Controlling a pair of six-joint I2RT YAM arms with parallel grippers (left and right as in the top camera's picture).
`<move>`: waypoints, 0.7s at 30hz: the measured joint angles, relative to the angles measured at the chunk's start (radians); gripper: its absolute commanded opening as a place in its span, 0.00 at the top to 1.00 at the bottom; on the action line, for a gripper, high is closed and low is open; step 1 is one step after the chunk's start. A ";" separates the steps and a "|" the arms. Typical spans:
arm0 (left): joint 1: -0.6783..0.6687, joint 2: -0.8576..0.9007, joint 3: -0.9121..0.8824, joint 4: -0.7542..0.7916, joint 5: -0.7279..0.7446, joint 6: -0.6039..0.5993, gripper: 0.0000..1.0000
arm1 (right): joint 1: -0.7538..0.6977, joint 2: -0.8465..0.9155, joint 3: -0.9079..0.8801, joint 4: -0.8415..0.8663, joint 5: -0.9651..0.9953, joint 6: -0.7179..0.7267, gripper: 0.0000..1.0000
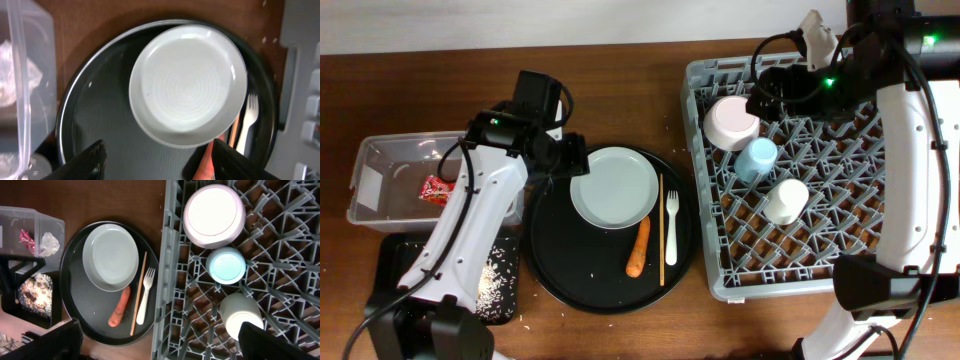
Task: Sort waste into correct bins and load items into the dishwasher rack
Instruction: 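Move the left gripper to the light-green plate edge and grasp it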
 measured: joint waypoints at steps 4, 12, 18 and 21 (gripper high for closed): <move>-0.001 0.018 0.000 0.018 0.000 0.000 0.33 | 0.000 0.000 0.000 0.000 0.000 0.000 0.01; -0.001 0.173 -0.001 0.037 0.000 0.000 0.40 | 0.000 0.000 0.000 0.000 0.000 0.000 0.01; -0.001 0.309 -0.003 0.044 -0.019 -0.003 0.42 | 0.000 0.000 0.000 0.000 0.000 0.000 0.01; -0.001 0.355 -0.003 0.045 -0.027 -0.003 0.42 | 0.000 0.000 0.000 0.000 0.000 0.000 0.01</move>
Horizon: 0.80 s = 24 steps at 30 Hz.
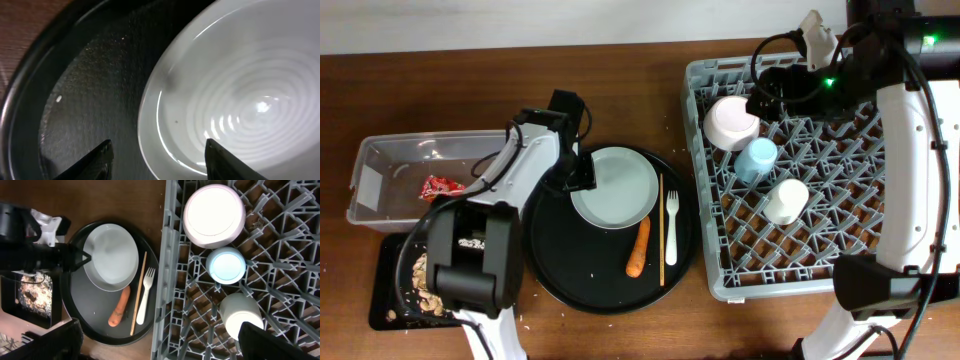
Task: Sort waste into correct bins and load items into the dishwasher rack
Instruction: 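Move the left gripper to the light-green plate edge and grasp it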
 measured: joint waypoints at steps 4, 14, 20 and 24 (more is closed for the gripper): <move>0.000 0.003 0.000 0.000 0.000 0.000 0.45 | 0.000 0.000 0.000 0.000 0.000 0.000 0.01; 0.000 0.003 -0.098 0.109 -0.053 -0.001 0.77 | 0.000 0.000 0.000 0.000 0.000 0.000 0.01; 0.000 0.003 -0.098 0.124 -0.056 -0.001 0.79 | 0.000 0.000 0.000 0.000 0.000 0.000 0.01; 0.000 0.003 -0.118 0.151 -0.056 0.000 0.96 | 0.000 0.000 0.000 0.000 0.000 0.000 0.01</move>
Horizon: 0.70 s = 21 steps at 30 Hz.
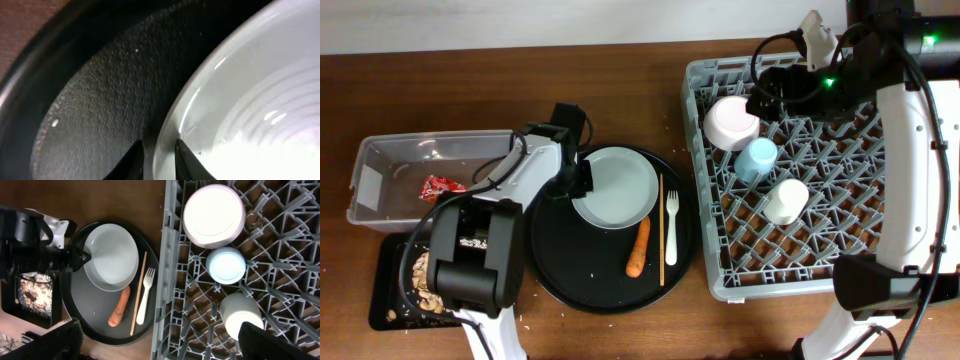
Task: Sort waste into correct bins and load items into the dishwasher rack
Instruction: 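Move the left gripper to the light-green plate edge and grasp it, then lift the light-green plate and hand it to the right gripper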
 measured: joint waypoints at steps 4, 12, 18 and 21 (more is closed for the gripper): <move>-0.002 -0.014 -0.005 0.006 0.020 -0.003 1.00 | 0.000 0.000 0.000 0.000 0.000 0.000 0.01; 0.002 -0.021 0.093 -0.113 0.023 -0.002 1.00 | 0.000 0.000 0.000 0.000 0.000 0.001 0.01; 0.002 -0.117 0.120 -0.148 0.007 -0.003 1.00 | 0.000 0.000 0.000 0.000 0.000 0.000 0.01; 0.002 -0.181 0.121 -0.153 0.005 -0.003 1.00 | 0.000 0.000 0.000 0.062 0.000 0.001 0.01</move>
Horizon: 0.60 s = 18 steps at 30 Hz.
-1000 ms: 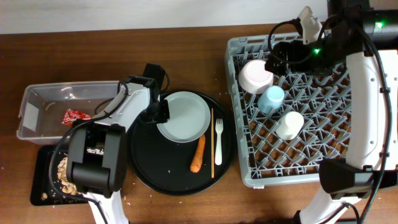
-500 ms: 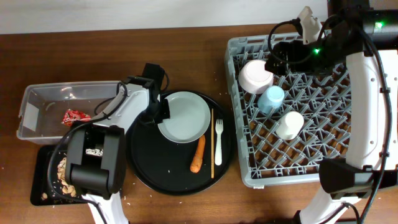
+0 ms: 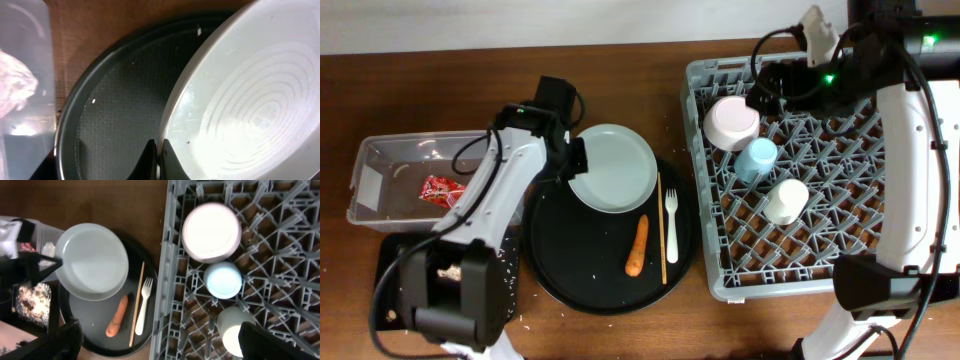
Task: Sort waste into correct bins and load items into the dishwasher rack
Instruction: 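Lift the light-green plate and hand it to the right gripper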
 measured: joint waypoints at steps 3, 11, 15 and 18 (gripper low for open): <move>0.000 -0.065 0.002 -0.001 0.019 0.000 1.00 | 0.000 0.000 0.000 -0.016 -0.029 0.000 0.10; 0.001 -0.121 0.004 -0.001 0.107 0.002 1.00 | 0.180 0.008 0.000 -0.039 -0.008 0.022 0.42; 0.029 -0.122 0.037 -0.053 0.235 0.031 1.00 | 0.267 0.050 -0.019 -0.039 0.066 0.050 0.35; 0.066 -0.128 0.083 -0.094 0.330 0.061 1.00 | 0.268 0.079 -0.074 -0.020 0.081 0.073 0.34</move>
